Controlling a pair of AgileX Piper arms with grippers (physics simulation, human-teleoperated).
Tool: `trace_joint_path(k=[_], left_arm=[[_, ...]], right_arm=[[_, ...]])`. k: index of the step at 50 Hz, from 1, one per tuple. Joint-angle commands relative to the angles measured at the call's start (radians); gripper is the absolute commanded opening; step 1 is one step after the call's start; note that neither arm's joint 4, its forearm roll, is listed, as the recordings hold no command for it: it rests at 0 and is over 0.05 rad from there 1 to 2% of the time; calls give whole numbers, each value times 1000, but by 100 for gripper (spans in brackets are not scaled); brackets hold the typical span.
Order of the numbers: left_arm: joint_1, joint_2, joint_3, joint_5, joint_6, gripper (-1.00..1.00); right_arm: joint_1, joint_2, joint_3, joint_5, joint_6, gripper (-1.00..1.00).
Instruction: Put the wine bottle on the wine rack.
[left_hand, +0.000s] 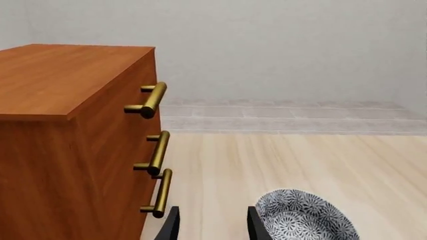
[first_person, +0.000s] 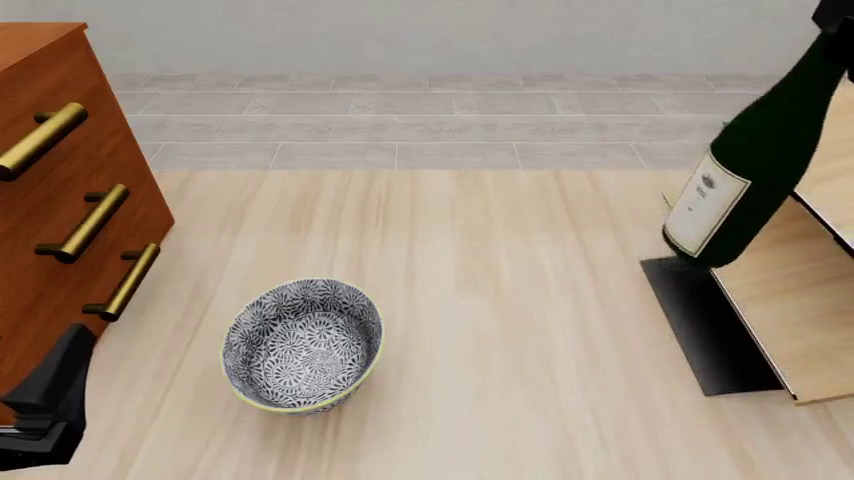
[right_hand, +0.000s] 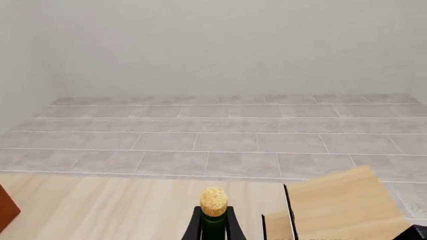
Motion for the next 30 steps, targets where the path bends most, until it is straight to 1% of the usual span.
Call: trace_joint_path(k=[1,14,30], left_arm=[[-2,0,0,-5,0,100],[0,0,0,-6,-4,100],[-5,0,0,-7,-8,100]], right_arm=[[-43,-21,-41,31,17,-100],[-104,-30,-65,64,17,-100],[-155,-29,-86,92,16,-100]])
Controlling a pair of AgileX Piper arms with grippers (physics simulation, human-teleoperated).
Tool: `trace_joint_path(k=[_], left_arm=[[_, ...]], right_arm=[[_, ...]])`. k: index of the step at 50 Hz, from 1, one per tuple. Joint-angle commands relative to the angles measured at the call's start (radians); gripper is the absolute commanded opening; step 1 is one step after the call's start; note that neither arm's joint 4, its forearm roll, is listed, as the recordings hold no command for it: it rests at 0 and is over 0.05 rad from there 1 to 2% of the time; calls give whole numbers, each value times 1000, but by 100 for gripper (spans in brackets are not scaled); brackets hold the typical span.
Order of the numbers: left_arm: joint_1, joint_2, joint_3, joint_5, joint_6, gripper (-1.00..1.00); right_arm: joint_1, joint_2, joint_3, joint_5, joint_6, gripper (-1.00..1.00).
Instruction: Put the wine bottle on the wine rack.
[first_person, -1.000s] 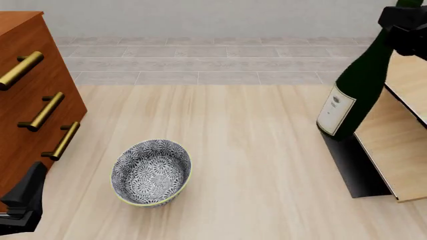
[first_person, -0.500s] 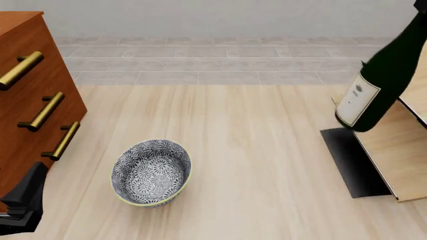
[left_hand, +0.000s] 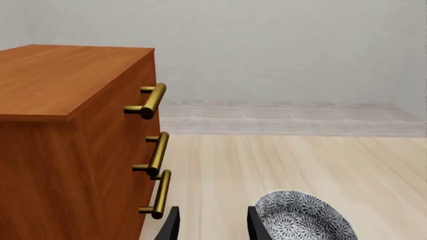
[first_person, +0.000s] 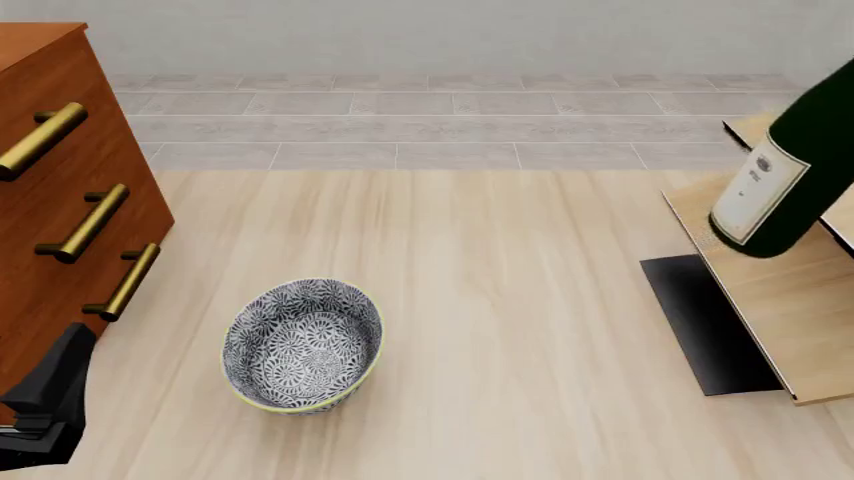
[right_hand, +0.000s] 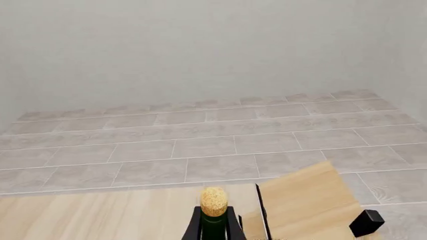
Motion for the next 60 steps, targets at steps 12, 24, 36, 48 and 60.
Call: trace_joint_path(k=[12,24,36,48,60], left_arm=[[-5,0,0,-1,-5,100],[-5,0,0,-6,-7,100],[-6,0,0,-7,-11,100],[-1,0,0,-7,-13,100],[0,0,0,-10,-13,100]], right_arm=[[-102,8,-50,30,24,-100],[-192,56,-83,37,52,-100],[-226,89,-138,46,62,-100],[-270,115,-145,41,72,-100],[-326,153,-156,37,100,-100]])
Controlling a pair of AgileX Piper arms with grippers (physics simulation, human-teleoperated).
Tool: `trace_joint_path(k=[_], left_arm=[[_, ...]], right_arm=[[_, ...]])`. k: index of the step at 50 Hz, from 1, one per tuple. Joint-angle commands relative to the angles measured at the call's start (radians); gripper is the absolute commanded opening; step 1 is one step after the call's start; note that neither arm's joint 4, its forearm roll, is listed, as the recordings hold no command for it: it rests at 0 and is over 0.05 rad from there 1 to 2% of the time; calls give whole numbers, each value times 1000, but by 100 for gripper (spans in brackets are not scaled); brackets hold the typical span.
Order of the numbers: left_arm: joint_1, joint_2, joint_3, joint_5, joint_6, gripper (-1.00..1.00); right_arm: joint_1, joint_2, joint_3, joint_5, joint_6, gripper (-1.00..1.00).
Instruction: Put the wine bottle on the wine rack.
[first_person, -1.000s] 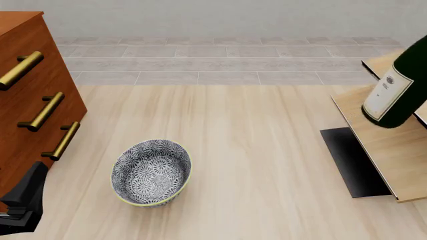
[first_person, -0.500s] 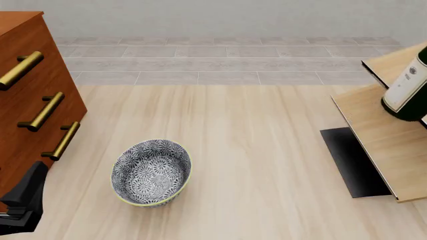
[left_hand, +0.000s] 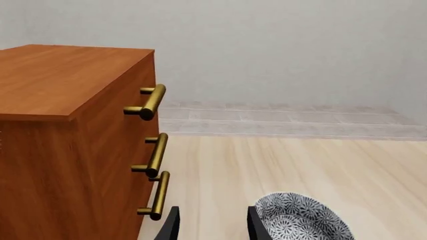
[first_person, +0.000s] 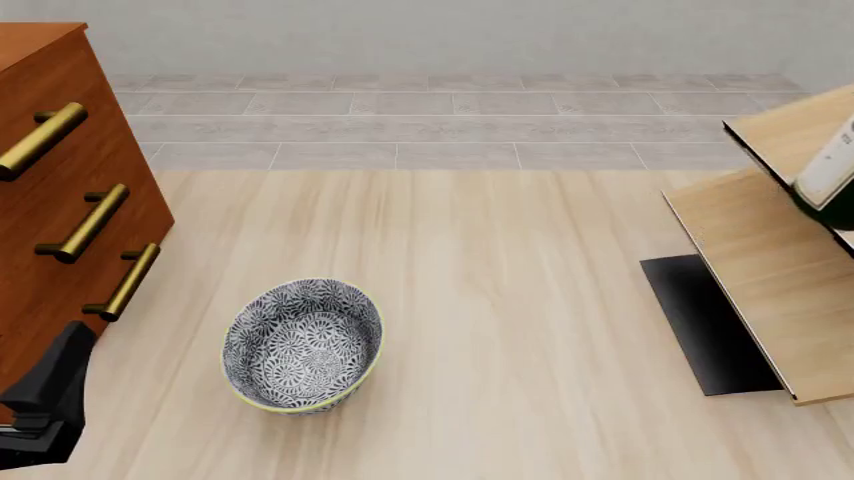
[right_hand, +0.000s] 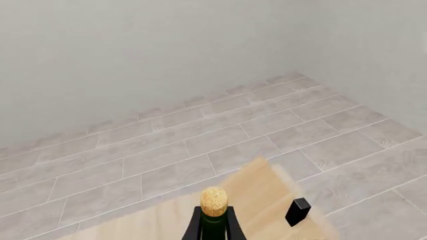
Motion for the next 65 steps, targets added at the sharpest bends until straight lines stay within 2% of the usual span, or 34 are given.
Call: trace_joint_path(k=[1,19,29,30,59,60,62,63,65], left_arm=[[2,0,0,-2,-1,100],[1,0,0,0,2,100],[4,0,0,3,2,100],[5,0,0,3,0,100],[-2,0,0,4,5,100],[-2,0,0,4,3,100],[-3,0,0,5,5,100],[-2,0,0,5,3,100],[-1,0,0,6,5,100]], right_arm=[[-46,30,-19,-8,29,-100],[-93,90,-35,-30,53,-100],[-116,112,-15,-53,93,-100],[-112,115,-12,-53,116,-100],[-124,146,16,-89,198,-100],[-125,150,20,-91,214,-100],[-134,154,18,-92,189,-100],[-129,156,24,-96,211,-100],[-135,162,26,-101,204,-100]])
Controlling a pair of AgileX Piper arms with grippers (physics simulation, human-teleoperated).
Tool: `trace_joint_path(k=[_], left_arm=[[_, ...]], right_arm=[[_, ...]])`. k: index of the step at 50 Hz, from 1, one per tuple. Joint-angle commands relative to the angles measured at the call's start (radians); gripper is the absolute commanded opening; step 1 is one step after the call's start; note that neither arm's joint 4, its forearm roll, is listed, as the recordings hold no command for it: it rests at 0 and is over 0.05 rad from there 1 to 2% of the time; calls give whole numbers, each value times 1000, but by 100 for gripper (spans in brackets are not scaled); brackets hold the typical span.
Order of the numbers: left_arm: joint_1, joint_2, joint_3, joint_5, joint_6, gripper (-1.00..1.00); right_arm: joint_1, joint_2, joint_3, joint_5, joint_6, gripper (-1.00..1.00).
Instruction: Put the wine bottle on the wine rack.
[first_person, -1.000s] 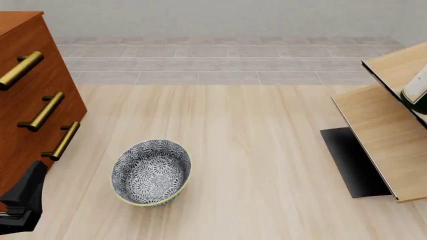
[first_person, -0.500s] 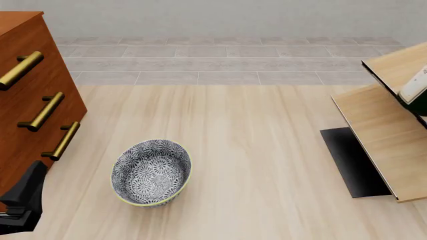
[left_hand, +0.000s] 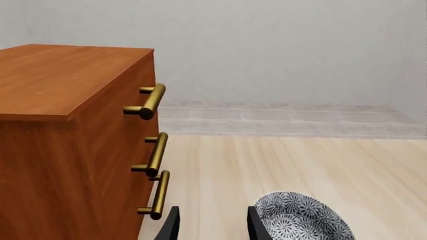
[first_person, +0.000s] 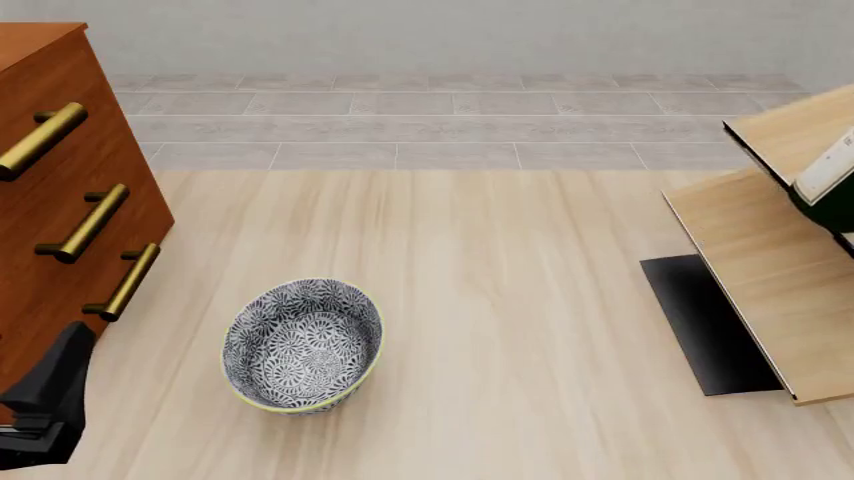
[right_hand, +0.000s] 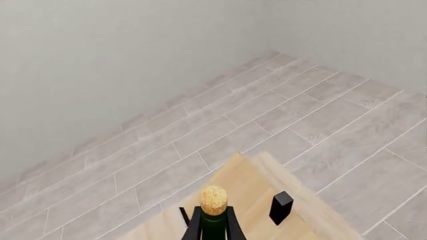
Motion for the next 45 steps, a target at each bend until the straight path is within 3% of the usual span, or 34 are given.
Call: trace_joint_path(k=[1,25,45], left_arm=[[1,0,0,2,1,100],[3,0,0,5,0,100],[2,0,0,10,2,100]], right_arm=[[-16,31,24,-22,40,-100],[-136,149,36,-77,20,-100],[-166,217,49,-117,40,-100]])
